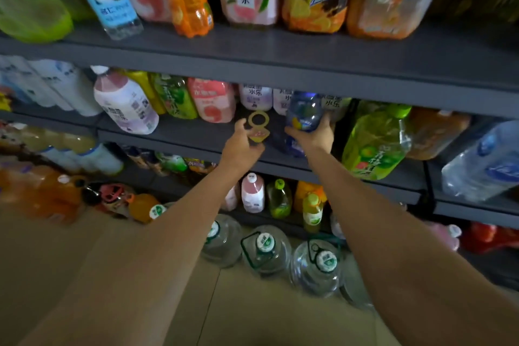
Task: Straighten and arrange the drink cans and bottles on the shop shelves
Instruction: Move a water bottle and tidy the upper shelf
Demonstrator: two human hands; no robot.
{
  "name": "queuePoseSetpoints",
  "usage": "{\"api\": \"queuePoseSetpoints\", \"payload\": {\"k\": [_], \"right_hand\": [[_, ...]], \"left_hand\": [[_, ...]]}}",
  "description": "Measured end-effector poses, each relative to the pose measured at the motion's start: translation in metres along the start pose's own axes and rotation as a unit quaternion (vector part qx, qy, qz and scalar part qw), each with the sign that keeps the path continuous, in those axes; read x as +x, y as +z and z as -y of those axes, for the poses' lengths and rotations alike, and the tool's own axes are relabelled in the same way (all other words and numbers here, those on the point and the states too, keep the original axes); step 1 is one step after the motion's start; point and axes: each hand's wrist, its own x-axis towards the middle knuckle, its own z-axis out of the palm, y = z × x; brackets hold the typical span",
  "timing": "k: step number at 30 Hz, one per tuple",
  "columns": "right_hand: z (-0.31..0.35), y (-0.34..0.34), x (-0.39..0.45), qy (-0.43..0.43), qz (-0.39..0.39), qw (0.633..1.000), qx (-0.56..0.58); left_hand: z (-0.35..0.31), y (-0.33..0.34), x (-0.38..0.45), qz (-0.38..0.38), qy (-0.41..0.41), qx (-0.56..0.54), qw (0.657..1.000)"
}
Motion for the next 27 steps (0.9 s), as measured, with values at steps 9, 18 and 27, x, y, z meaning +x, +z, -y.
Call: {"api": "queuePoseSetpoints", "payload": {"k": [9, 18, 27], "right_hand": [[0.006, -0.074, -0.121, -0.002, 0.074, 0.997, 0.027], [0.112, -0.269, -0.149, -0.197, 0.014, 0.98, -0.003], [0.142, -0.503, -0.141, -0.324, -0.176, 0.929, 0.035]], "left_hand": [[-0.092, -0.021, -0.062, 0.245, -0.004, -0.102, 0.964], [-0.285, -0.055, -0.135, 0.363, 0.057, -0.169, 0.915], [-0.519, 0.012, -0.235, 0.44, 0.174, -0.119, 0.873]]}}
